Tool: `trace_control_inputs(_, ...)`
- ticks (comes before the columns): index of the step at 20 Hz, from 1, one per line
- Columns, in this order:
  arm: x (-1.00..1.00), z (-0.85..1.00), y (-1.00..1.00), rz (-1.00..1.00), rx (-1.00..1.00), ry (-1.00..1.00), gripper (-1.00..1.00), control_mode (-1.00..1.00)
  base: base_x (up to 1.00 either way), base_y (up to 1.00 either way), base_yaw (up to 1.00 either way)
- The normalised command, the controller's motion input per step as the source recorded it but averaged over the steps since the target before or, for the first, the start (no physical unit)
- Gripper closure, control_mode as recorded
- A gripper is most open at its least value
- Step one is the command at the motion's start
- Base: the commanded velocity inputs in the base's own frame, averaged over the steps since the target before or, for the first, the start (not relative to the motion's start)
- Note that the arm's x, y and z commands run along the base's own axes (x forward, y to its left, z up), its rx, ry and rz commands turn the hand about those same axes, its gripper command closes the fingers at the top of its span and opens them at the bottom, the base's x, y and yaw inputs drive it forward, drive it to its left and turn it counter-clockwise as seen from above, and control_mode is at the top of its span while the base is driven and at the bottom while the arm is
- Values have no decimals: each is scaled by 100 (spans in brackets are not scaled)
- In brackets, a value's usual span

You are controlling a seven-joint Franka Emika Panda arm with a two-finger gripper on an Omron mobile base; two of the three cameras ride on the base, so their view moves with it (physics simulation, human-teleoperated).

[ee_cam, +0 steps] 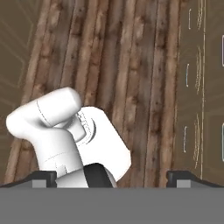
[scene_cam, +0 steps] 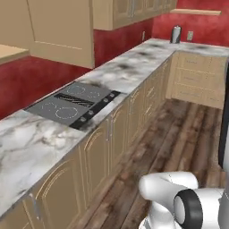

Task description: Pick the jar and jar from the dining table and place them in the open cabinet. Close the cabinet after placing the objects.

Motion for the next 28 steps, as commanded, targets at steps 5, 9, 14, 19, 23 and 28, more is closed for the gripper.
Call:
trace_control_inputs(5, 0, 0, 0, 0, 0, 0, -100, 100, 26, -55, -79)
trace_control_inputs(9, 0, 0, 0, 0, 0, 0, -100, 100, 61, -32, -70)
trace_control_inputs(14, 0, 0, 0, 0, 0, 0, -100, 100, 66, -36, -68)
trace_control_inputs(19, 0, 0, 0, 0, 0, 0, -100, 100, 79, -47, -53)
trace_control_inputs(23, 0, 0, 0, 0, 0, 0, -100, 100, 98, -66, -42)
trace_control_inputs(28, 0, 0, 0, 0, 0, 0, -100, 100, 86, -85, -42)
